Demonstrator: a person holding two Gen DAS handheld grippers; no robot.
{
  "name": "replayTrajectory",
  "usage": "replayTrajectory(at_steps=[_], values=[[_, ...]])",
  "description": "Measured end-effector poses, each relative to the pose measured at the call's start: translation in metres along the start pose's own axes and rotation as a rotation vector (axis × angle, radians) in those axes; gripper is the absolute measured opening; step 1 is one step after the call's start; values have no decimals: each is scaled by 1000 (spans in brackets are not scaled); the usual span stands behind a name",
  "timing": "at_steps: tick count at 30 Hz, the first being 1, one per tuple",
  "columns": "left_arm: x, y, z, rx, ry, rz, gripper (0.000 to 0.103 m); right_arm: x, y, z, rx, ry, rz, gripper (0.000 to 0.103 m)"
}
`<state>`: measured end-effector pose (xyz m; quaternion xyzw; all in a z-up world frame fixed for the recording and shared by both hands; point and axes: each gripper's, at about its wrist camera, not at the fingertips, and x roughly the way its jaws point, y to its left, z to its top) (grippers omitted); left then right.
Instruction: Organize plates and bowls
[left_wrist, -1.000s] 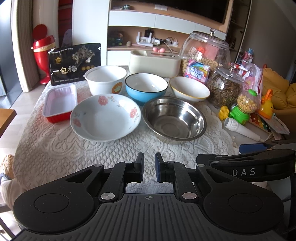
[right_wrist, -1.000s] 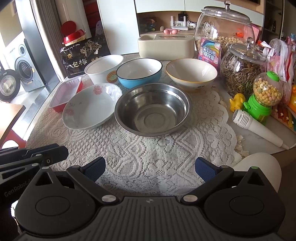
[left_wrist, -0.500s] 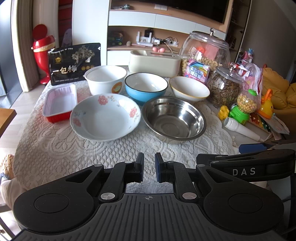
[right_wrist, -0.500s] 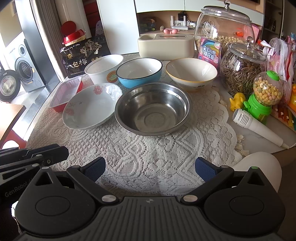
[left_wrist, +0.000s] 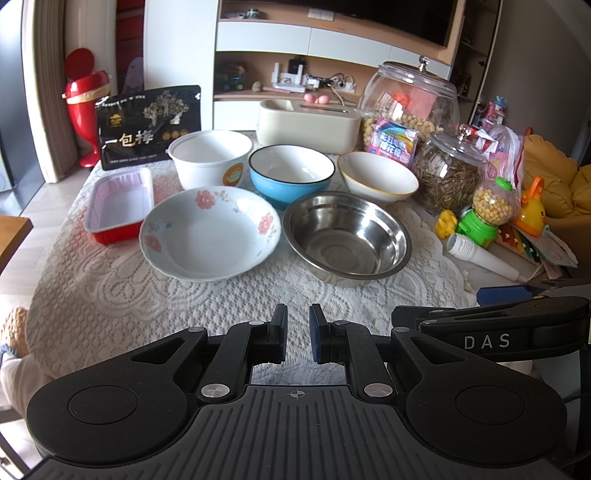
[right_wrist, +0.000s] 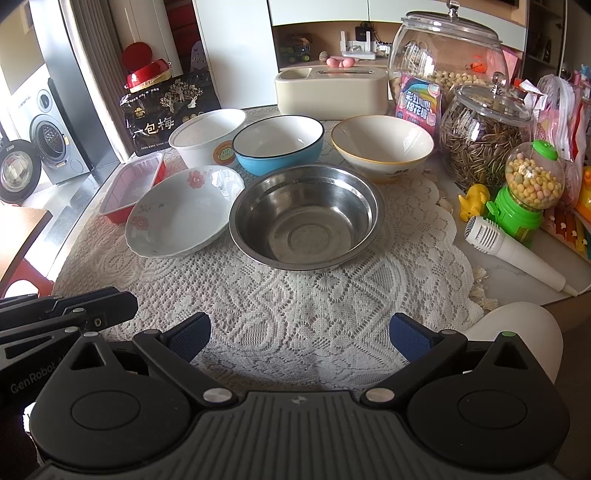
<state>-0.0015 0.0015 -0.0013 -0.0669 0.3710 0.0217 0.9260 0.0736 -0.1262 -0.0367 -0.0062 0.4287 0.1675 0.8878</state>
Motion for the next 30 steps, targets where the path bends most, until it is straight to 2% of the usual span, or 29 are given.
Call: replayTrajectory(at_steps=[19, 22, 26, 30], values=[[10, 2, 1, -23, 18, 1, 15, 5, -3, 1, 14, 2, 10, 103], [19, 10, 5, -61, 2, -49, 15, 8, -9, 5, 17, -28, 21, 103], [38, 30, 10, -165, -26, -146, 15, 17, -24, 11, 65, -78, 60, 103], [67, 44, 18, -237, 2, -153, 15, 43, -45, 18, 162, -56, 109, 103]])
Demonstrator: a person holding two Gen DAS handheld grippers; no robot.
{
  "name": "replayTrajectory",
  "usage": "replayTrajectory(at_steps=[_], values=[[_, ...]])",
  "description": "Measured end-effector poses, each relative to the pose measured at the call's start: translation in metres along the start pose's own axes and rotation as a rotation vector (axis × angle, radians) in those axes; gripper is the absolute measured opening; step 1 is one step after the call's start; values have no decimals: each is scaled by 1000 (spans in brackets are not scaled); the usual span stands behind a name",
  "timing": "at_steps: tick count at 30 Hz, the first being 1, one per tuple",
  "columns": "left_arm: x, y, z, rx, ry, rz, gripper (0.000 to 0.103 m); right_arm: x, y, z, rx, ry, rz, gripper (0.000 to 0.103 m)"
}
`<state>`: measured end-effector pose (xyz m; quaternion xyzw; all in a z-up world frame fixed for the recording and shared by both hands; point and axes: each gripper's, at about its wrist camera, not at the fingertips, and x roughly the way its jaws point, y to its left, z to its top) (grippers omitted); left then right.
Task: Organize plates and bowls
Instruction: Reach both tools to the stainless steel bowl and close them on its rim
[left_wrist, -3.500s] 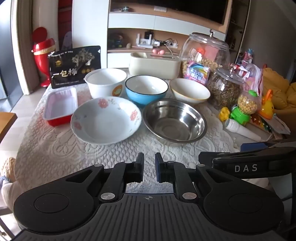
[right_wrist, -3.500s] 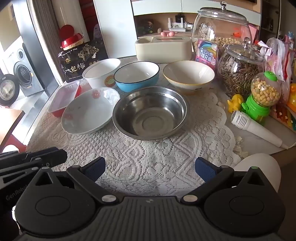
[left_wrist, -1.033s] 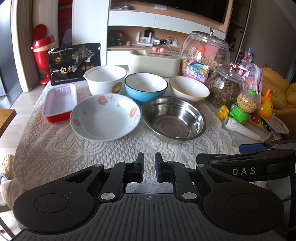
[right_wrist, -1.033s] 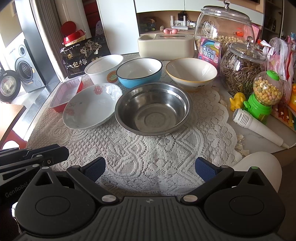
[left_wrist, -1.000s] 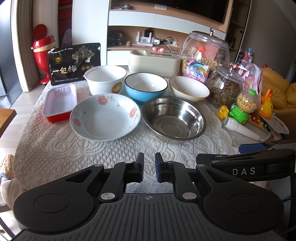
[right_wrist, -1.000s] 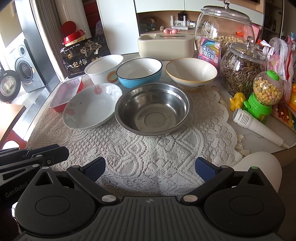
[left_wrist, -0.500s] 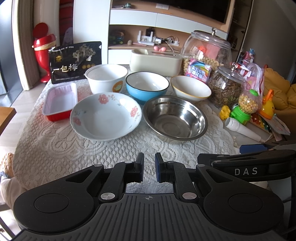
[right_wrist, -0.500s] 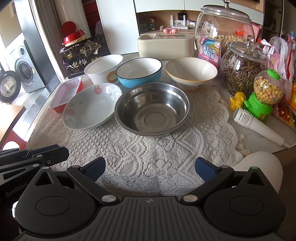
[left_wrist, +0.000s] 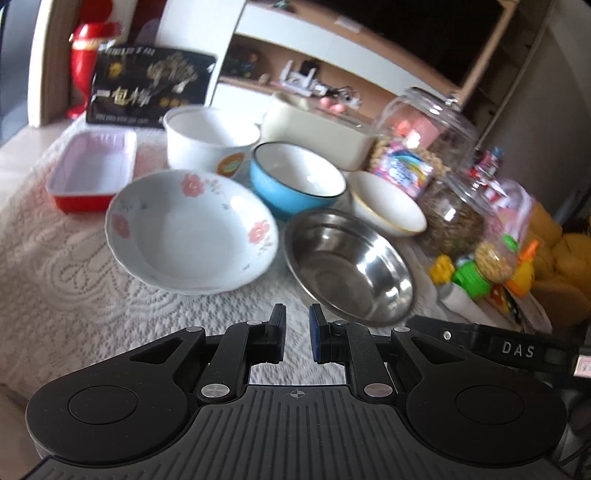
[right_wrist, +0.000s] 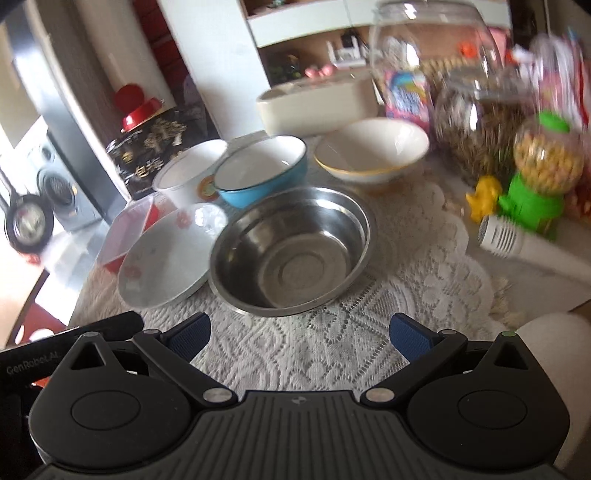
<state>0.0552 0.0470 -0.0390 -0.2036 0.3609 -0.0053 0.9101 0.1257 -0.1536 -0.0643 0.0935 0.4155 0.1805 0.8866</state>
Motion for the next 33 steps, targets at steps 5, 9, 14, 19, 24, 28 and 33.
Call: replayTrajectory(at_steps=[5, 9, 14, 19, 24, 28, 33], values=[[32, 10, 23, -7, 43, -75, 15, 34, -23, 10, 76, 29, 9, 103], [69, 21, 48, -87, 125, 8, 15, 54, -35, 23, 81, 11, 39, 103], [91, 24, 62, -27, 83, -97, 15, 76, -45, 41, 103, 0, 93, 103], [109, 21, 69, -6, 96, -122, 15, 102, -58, 58, 101, 30, 98, 103], [115, 10, 71, 81, 71, -51, 15, 124, -78, 66, 163, 86, 98, 103], [123, 10, 70, 102, 97, -39, 15, 126, -78, 66, 117, 99, 110, 103], [128, 7, 68, 104, 95, -56, 17, 129, -74, 66, 67, 109, 101, 103]])
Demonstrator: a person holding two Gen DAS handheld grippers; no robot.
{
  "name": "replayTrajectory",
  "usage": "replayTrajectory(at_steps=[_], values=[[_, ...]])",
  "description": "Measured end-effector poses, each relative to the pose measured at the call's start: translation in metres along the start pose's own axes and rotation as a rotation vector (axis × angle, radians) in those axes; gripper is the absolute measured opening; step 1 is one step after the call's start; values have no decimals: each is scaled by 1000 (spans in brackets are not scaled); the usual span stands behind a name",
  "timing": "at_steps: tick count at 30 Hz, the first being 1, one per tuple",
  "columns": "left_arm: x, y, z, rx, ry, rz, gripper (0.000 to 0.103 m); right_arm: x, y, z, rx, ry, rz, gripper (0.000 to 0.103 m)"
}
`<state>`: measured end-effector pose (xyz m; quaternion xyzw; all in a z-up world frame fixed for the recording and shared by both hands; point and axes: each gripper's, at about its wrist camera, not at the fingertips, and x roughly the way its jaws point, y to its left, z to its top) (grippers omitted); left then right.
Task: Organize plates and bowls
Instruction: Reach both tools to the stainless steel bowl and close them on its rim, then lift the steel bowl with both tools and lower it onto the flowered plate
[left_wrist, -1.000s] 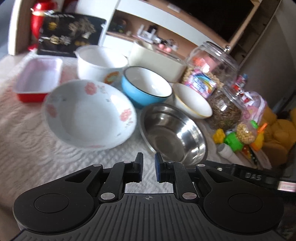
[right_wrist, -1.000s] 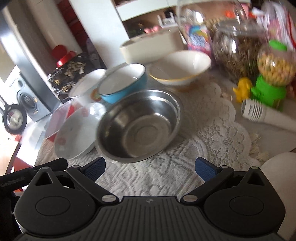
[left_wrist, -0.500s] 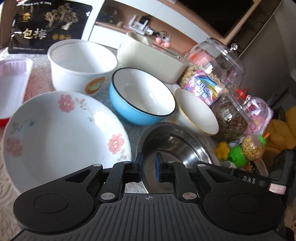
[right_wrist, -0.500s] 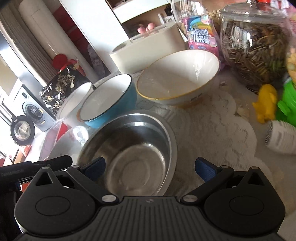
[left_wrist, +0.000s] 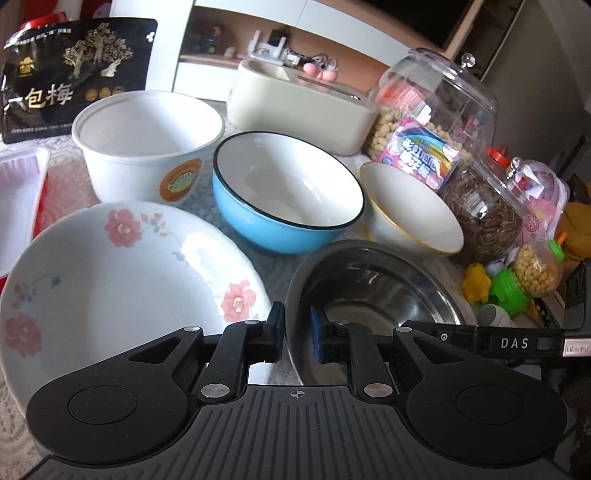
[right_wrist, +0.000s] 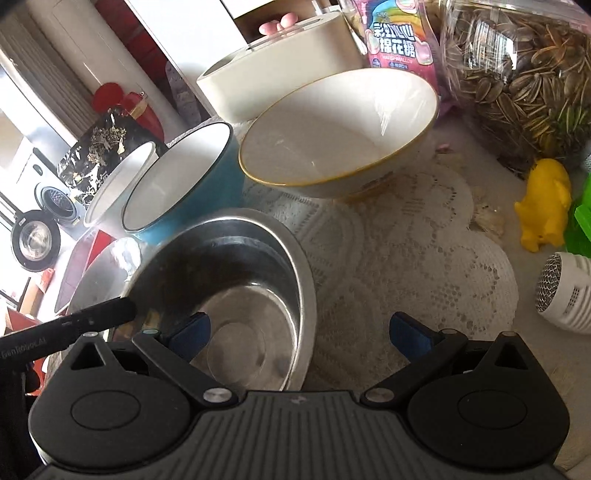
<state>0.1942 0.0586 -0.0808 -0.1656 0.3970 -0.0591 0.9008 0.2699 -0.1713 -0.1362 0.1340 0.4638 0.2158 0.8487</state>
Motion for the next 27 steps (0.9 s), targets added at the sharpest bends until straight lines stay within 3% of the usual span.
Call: replayTrajectory(at_steps=[4, 8, 10, 12, 16, 20, 21, 22, 27], values=[[6, 2, 0, -21, 27, -15, 17, -2, -3, -1, 36, -16, 1, 103], [10, 5, -3, -43, 48, -17, 17, 4, 13, -1, -54, 13, -70, 103], [13, 1, -5, -28, 66, -4, 17, 3, 19, -7, -91, -29, -74, 89], [15, -3, -6, -13, 70, 7, 18, -2, 25, -13, -122, -93, -74, 84], [19, -8, -3, -14, 66, 26, 22, -11, 32, -17, -176, -182, -116, 64], [24, -21, -4, 28, 68, 62, 26, -7, 19, -16, -141, -160, -93, 50], [25, -24, -5, 37, 77, 66, 28, -5, 15, -16, -123, -134, -67, 40], [27, -27, -7, 43, 87, 79, 28, -4, 12, -16, -109, -112, -41, 38], [24, -25, -14, -2, 117, 78, 29, -18, 23, -28, -147, -179, -87, 38]])
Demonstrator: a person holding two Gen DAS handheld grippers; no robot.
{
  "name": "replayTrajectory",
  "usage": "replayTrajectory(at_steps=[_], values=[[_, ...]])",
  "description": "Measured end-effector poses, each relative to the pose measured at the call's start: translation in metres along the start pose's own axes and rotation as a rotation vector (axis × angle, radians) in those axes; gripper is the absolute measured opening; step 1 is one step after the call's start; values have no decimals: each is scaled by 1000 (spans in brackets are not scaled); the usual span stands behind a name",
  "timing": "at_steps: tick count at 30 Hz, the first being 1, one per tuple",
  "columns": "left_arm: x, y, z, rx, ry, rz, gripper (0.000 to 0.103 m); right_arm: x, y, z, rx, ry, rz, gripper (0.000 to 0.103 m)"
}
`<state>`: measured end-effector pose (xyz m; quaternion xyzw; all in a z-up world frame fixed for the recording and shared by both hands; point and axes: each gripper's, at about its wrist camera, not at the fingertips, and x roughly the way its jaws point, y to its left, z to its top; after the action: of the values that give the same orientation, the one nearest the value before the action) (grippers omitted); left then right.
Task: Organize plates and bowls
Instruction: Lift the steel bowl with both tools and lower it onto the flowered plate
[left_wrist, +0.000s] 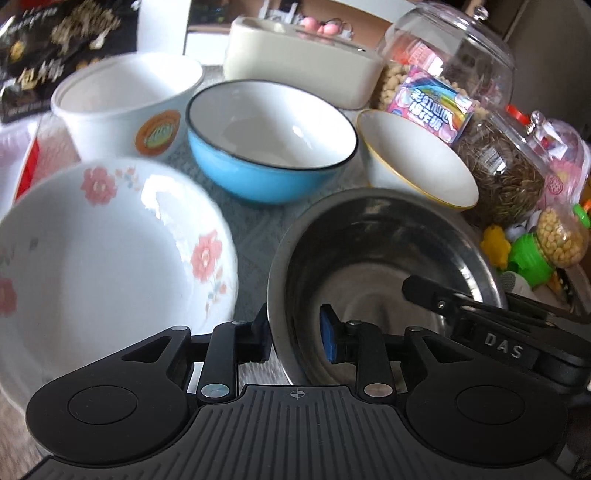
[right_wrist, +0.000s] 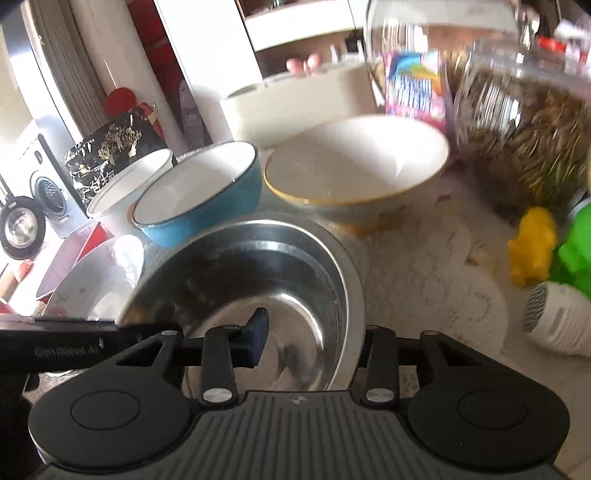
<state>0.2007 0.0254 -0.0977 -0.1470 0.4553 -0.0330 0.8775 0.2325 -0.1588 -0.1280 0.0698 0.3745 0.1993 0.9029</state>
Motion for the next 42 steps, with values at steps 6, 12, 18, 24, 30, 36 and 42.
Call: replayTrajectory(at_steps=[6, 12, 18, 24, 30, 36, 42], values=[[-29, 16, -1, -33, -78, -20, 30, -24, 23, -4, -36, -36, -8, 39], [-67, 49, -3, -97, -172, -70, 31, -40, 66, 10, -102, -74, -9, 40], [-90, 103, -5, -195, -242, -37, 31, -27, 123, 23, -198, -70, 30, 40], [-93, 156, -5, -269, -258, 41, 31, 18, 172, 29, -254, 19, 92, 40], [-84, 187, -8, -318, -259, 44, 22, 57, 196, 23, -272, 98, 96, 41], [-73, 188, -9, -296, -252, 45, 20, 66, 190, 23, -263, 115, 61, 42], [-71, 188, -11, -300, -254, 45, 18, 58, 179, 22, -234, 94, 69, 42]])
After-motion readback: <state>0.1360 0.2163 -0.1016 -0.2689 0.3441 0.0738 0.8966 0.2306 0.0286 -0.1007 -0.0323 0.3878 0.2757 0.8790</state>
